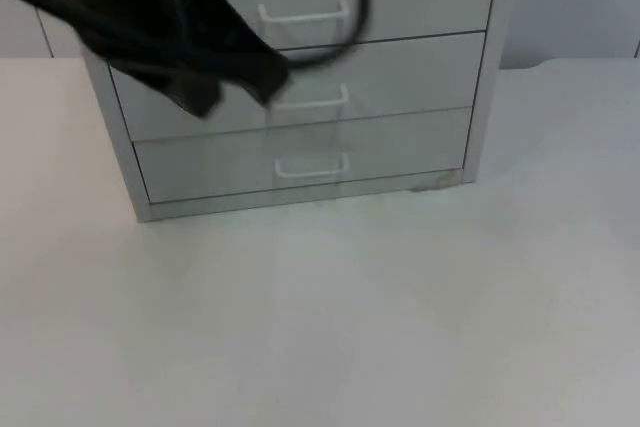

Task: Open the drawer with the left hand, place the block into the drawer with the right hand, then close the drawer with the left hand.

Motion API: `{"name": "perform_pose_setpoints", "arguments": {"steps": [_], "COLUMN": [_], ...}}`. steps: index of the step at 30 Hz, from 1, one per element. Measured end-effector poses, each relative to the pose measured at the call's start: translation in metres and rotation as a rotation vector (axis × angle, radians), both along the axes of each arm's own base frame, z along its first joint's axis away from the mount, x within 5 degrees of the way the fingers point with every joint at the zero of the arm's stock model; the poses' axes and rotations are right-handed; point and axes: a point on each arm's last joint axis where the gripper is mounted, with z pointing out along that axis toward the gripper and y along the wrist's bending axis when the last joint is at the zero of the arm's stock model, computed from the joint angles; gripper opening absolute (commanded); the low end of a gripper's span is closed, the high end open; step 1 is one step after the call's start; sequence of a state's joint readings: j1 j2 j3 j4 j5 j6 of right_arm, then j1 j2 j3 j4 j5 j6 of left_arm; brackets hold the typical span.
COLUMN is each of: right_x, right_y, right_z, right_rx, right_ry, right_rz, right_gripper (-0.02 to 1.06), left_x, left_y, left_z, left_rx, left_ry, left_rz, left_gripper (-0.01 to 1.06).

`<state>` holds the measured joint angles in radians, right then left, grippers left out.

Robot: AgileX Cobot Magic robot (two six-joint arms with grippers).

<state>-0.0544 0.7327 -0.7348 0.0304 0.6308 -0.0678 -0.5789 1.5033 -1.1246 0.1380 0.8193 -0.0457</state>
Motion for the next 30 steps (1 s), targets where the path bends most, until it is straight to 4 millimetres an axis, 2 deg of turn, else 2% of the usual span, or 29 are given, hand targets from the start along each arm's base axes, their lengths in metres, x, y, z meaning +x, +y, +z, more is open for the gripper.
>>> {"name": "perform_pose_setpoints", "arguments": {"steps": [4,5,9,10,13,15,17,24,25,30], "right_x": [0.000,0.000,0.000,0.000,0.000,0.000,0.000,0.000,0.000,0.000], "right_y": [0.000,0.000,0.000,0.000,0.000,0.000,0.000,0.000,0.000,0.001], "right_z": [0.000,0.000,0.000,0.000,0.000,0.000,0.000,0.000,0.000,0.000], "right_rx": [0.002,0.002,0.002,0.002,0.004,0.004,0.004,0.004,0.004,0.020], "right_ry": [0.000,0.000,0.000,0.000,0.000,0.000,0.000,0.002,0.002,0.001], "right_rz": [0.000,0.000,0.000,0.000,0.000,0.000,0.000,0.000,0.000,0.002], "right_gripper": [1.05,1.05,1.05,1.05,1.05,1.05,1.05,1.05,1.05,1.05], "left_x": [-0.002,-0.002,-0.018,-0.018,-0.036,-0.041,-0.056,-0.089,-0.089,-0.116], "left_y": [0.047,0.047,0.085,0.085,0.108,0.113,0.126,0.143,0.143,0.146], "left_z": [0.034,0.034,0.068,0.068,0.088,0.093,0.104,0.119,0.119,0.101], "left_rx": [-0.061,-0.061,-0.119,-0.119,-0.138,-0.146,-0.147,-0.154,-0.154,-0.180], "left_ry": [-0.063,-0.063,-0.153,-0.153,-0.211,-0.232,-0.261,-0.322,-0.322,-0.367], "left_rz": [0.139,0.139,0.254,0.254,0.323,0.339,0.377,0.423,0.423,0.431], "left_gripper": [0.00,0.00,0.00,0.00,0.00,0.00,0.00,0.00,0.00,0.00]}}
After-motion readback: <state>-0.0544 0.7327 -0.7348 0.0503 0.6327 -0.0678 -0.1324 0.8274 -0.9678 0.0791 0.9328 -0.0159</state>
